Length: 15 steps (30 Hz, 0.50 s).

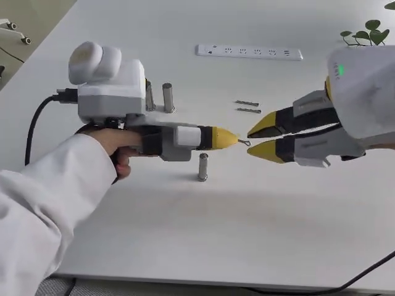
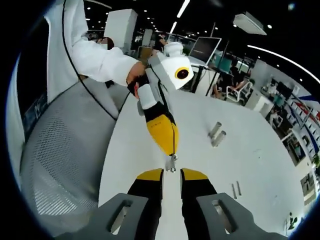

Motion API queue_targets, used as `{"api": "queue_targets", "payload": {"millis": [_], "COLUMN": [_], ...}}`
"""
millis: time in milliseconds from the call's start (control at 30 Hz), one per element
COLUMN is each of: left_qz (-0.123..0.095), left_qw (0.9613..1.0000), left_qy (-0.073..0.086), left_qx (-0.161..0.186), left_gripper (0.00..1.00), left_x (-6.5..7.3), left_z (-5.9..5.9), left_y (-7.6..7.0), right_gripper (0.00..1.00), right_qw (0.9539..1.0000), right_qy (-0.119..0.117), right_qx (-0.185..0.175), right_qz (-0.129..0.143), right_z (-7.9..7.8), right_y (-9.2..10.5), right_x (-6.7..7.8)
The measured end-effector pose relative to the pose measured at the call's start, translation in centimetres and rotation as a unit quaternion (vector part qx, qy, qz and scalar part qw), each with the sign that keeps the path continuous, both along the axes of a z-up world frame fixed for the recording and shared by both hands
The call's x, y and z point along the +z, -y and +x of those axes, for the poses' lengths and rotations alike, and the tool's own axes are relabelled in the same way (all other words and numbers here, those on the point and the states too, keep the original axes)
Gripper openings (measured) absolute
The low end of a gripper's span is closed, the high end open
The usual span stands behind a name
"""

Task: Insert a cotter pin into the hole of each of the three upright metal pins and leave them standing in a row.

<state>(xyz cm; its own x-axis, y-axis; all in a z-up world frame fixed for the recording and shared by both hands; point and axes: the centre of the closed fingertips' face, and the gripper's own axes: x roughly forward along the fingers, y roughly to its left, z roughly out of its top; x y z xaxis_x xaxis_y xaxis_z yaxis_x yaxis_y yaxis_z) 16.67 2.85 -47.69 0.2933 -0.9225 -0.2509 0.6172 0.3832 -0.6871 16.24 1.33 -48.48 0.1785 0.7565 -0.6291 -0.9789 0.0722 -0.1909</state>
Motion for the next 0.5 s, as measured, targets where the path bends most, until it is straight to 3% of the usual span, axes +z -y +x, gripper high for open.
{"api": "queue_targets", "payload": {"millis": [67,133,167,200,267,333,467,500], "left_qz": [0.017,0.012,-0.010,-0.009,0.006,0.002,0.000,0.004], "left_qw": [0.9981,0.9971,0.9975,0.9975,0.9952,0.9936,0.9875,0.9847], "left_qy": [0.055,0.068,0.060,0.059,0.086,0.096,0.129,0.144], "left_qx": [-0.020,-0.034,-0.036,-0.037,-0.047,-0.059,-0.091,-0.099], "left_gripper": [0.00,0.00,0.00,0.00,0.00,0.00,0.00,0.00], "left_x": [0.5,0.9,1.4,1.3,1.1,1.4,1.7,1.6], "left_z": [-0.5,-1.0,-1.3,-1.3,-1.4,-1.9,-2.9,-3.0], "left_y": [0.0,0.1,0.3,0.1,0.0,0.2,0.5,0.5], "right_gripper": [0.08,0.08,0.08,0.08,0.07,0.05,0.04,0.02], "right_qw": [0.9992,0.9977,0.9965,0.9956,0.9910,0.9922,0.9900,0.9890], "right_qy": [-0.037,-0.065,-0.079,-0.088,-0.127,-0.117,-0.131,-0.138], "right_qx": [-0.003,0.003,0.001,0.005,0.016,0.015,0.014,0.015], "right_qz": [0.014,0.021,0.028,0.033,0.039,0.041,0.049,0.051], "right_z": [-0.5,-0.8,-0.9,-1.1,-2.1,-2.0,-2.7,-2.9], "right_y": [-0.1,0.0,-0.1,-0.2,-0.4,-0.5,-1.0,-1.1], "right_x": [-0.1,-0.4,-0.5,-0.5,-0.8,-0.8,-0.8,-0.8]}}
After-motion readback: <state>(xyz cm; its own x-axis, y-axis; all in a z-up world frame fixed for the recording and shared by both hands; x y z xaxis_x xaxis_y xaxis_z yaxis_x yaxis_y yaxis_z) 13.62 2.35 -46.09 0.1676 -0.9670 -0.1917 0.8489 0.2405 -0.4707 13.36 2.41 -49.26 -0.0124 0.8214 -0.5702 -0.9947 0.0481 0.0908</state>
